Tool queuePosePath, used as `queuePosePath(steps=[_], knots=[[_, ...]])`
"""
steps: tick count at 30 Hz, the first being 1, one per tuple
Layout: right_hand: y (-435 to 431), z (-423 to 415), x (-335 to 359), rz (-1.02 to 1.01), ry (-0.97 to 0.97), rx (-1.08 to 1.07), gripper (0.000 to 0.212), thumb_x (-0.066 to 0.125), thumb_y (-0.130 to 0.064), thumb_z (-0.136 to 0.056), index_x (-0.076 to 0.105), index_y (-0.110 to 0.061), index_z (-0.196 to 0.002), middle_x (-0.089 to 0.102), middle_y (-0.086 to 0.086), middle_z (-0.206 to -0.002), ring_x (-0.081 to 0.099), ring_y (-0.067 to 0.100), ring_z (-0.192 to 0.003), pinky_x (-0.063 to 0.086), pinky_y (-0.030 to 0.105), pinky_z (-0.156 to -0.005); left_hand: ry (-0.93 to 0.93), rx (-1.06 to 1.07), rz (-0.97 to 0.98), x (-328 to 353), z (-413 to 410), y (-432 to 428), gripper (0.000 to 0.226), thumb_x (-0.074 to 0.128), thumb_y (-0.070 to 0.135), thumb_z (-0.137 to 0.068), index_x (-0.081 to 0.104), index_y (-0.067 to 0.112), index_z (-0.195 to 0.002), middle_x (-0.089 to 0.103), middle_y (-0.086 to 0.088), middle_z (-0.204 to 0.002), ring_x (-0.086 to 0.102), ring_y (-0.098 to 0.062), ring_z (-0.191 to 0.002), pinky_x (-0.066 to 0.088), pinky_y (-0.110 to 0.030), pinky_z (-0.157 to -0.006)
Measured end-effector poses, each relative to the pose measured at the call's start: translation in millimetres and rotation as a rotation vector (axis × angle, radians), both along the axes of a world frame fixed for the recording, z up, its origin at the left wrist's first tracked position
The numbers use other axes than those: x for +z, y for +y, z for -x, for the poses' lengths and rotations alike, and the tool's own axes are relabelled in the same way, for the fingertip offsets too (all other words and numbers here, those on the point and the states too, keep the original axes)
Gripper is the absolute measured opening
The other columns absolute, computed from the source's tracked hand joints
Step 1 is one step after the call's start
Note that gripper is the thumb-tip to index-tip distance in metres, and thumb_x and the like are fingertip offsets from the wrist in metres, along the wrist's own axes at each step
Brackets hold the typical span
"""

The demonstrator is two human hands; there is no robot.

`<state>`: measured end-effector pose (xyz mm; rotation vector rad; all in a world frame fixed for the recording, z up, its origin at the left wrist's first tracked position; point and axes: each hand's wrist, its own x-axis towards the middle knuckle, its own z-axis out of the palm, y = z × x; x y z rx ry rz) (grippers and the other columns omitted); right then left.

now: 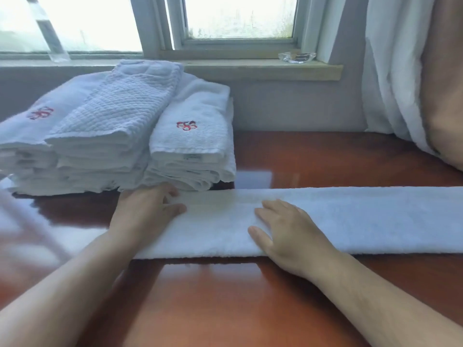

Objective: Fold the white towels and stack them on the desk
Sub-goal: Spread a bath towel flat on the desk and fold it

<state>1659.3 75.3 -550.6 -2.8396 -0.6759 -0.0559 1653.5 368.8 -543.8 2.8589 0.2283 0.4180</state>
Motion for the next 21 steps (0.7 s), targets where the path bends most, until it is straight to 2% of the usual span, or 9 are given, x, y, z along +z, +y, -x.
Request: queuePosePath(steps=[3, 5, 9, 11, 13, 15, 16, 19, 21], knots=[[5.3, 5.4, -6.6, 0.031, -0.052, -0.002, 0.051, 0.033, -0.048, -0.104, 0.044, -0.025, -0.148, 0.04, -0.004, -0.151, 0.03, 0.022, -0.14, 0.019, 0.035, -0.116, -0.07, 0.221, -0.036, -7.8, 6.5, 7.6, 0.054, 0.07, 0.064, -0.079, 0.061, 0.023, -0.114, 0.061, -0.008, -0.114, 0.049, -0.034, -0.118, 0.042, -0.047, -0.093], [3.9, 4.9, -8.3, 0.026, -0.032, -0.013, 0.052, 0.031, -0.048, -0.105, 0.039, -0.027, -0.152, 0.034, -0.005, -0.157, 0.022, 0.019, -0.144, 0.013, 0.035, -0.119, -0.022, 0.318, 0.116, -10.6, 9.0, 9.5, 0.071, 0.067, 0.067, -0.08, 0.054, 0.012, -0.124, 0.054, -0.019, -0.127, 0.044, -0.04, -0.123, 0.041, -0.051, -0.098], [3.8, 5.2, -10.7, 0.032, -0.01, -0.022, 0.055, 0.028, -0.05, -0.105, 0.032, -0.028, -0.156, 0.024, -0.006, -0.165, 0.013, 0.016, -0.152, 0.008, 0.036, -0.124, 0.132, 0.283, 0.317, -7.4, 10.1, 12.7, 0.09, 0.073, 0.065, -0.076, 0.042, 0.005, -0.137, 0.055, -0.021, -0.134, 0.048, -0.042, -0.126, 0.041, -0.045, -0.104], [4.4, 6.3, -11.5, 0.029, -0.009, -0.03, 0.056, 0.028, -0.049, -0.105, 0.032, -0.028, -0.157, 0.024, -0.005, -0.165, 0.013, 0.016, -0.152, 0.008, 0.037, -0.124, 0.18, 0.247, 0.331, -0.3, 12.3, 11.8, 0.084, 0.082, 0.057, -0.072, 0.047, 0.007, -0.129, 0.062, -0.014, -0.122, 0.057, -0.038, -0.118, 0.048, -0.039, -0.093], [4.1, 7.0, -12.1, 0.035, -0.018, -0.036, 0.056, 0.028, -0.049, -0.105, 0.033, -0.028, -0.156, 0.025, -0.005, -0.165, 0.015, 0.016, -0.152, 0.009, 0.036, -0.124, 0.204, 0.223, 0.329, 7.0, 14.3, 11.7, 0.051, 0.087, 0.05, -0.069, 0.058, 0.014, -0.092, 0.065, -0.001, -0.087, 0.065, -0.026, -0.09, 0.046, -0.03, -0.066], [4.5, 7.6, -12.2, 0.041, -0.024, -0.043, 0.057, 0.027, -0.05, -0.104, 0.033, -0.028, -0.156, 0.026, -0.005, -0.164, 0.016, 0.016, -0.152, 0.01, 0.036, -0.124, 0.254, 0.21, 0.32, 16.4, 13.7, 11.4, 0.042, 0.087, 0.049, -0.069, 0.059, 0.018, -0.067, 0.061, 0.006, -0.067, 0.06, -0.014, -0.068, 0.039, -0.027, -0.052], [4.9, 7.9, -12.4, 0.042, -0.023, -0.047, 0.057, 0.027, -0.05, -0.104, 0.033, -0.028, -0.156, 0.026, -0.005, -0.165, 0.016, 0.016, -0.152, 0.01, 0.036, -0.124, 0.294, 0.201, 0.304, 20.3, 12.7, 10.9, 0.04, 0.086, 0.051, -0.069, 0.064, 0.017, -0.069, 0.064, 0.004, -0.068, 0.06, -0.014, -0.067, 0.044, -0.028, -0.054], [5.8, 8.1, -13.3, 0.048, -0.024, -0.055, 0.057, 0.027, -0.05, -0.104, 0.032, -0.029, -0.157, 0.024, -0.005, -0.165, 0.015, 0.016, -0.153, 0.01, 0.035, -0.124, 0.351, 0.173, 0.292, 25.9, 10.8, 8.6, 0.047, 0.085, 0.05, -0.07, 0.073, 0.012, -0.095, 0.073, -0.005, -0.09, 0.067, -0.024, -0.086, 0.057, -0.037, -0.08], [6.3, 8.1, -13.5, 0.048, -0.021, -0.058, 0.058, 0.025, -0.051, -0.103, 0.031, -0.03, -0.157, 0.023, -0.006, -0.166, 0.013, 0.015, -0.153, 0.009, 0.035, -0.124, 0.295, 0.17, 0.336, 25.9, 11.6, 7.9, 0.043, 0.085, 0.046, -0.071, 0.072, 0.014, -0.096, 0.073, -0.004, -0.092, 0.067, -0.023, -0.086, 0.057, -0.038, -0.081]])
